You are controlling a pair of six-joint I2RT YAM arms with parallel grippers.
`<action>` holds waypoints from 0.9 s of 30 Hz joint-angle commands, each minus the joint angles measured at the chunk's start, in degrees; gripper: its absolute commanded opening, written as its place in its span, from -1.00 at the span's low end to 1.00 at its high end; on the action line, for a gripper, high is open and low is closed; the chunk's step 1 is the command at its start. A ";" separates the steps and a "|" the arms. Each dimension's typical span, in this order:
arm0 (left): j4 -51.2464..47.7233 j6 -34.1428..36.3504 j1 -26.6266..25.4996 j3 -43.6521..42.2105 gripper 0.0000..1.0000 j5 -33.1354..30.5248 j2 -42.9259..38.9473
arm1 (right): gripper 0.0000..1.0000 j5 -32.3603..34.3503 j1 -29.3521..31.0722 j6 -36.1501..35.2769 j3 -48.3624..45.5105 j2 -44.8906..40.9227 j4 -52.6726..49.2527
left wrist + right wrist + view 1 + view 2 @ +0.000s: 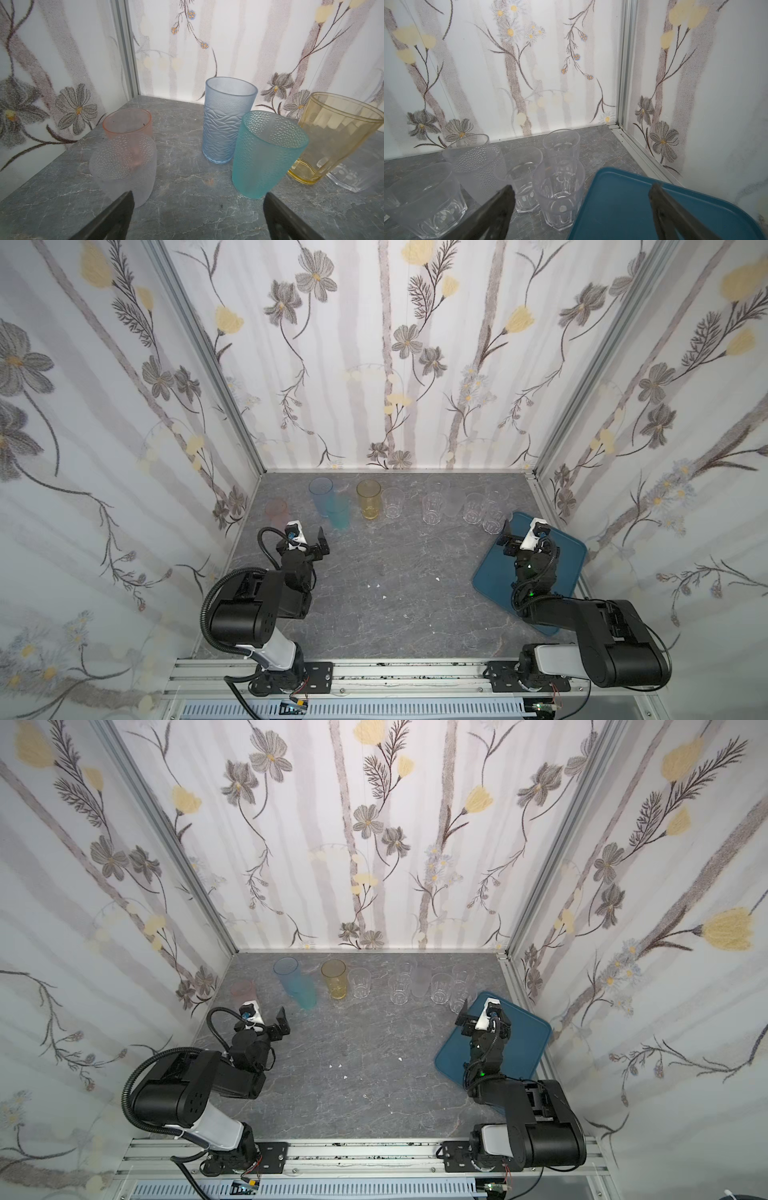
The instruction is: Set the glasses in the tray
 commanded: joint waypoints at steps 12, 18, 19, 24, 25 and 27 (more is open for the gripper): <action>1.65 -1.82 1.18 0.26 1.00 -1.23 -0.13 | 0.99 -0.40 0.02 -0.69 0.49 0.16 0.54; 1.64 -1.73 1.18 0.31 1.00 -1.09 -0.12 | 0.99 -0.40 -0.06 -0.65 0.55 0.20 0.46; 1.64 -1.73 1.18 0.28 1.00 -1.05 -0.12 | 0.99 -0.43 -0.05 -0.70 0.50 0.14 0.57; 1.65 -1.72 1.18 0.26 1.00 -1.03 -0.14 | 0.99 -0.40 0.01 -0.67 0.54 0.16 0.46; 1.65 -1.67 1.18 0.25 1.00 -0.96 -0.09 | 0.99 -0.44 0.00 -0.65 0.45 0.16 0.50; 1.63 -1.65 1.18 0.26 1.00 -0.92 -0.12 | 0.99 -0.41 0.02 -0.70 0.53 0.12 0.53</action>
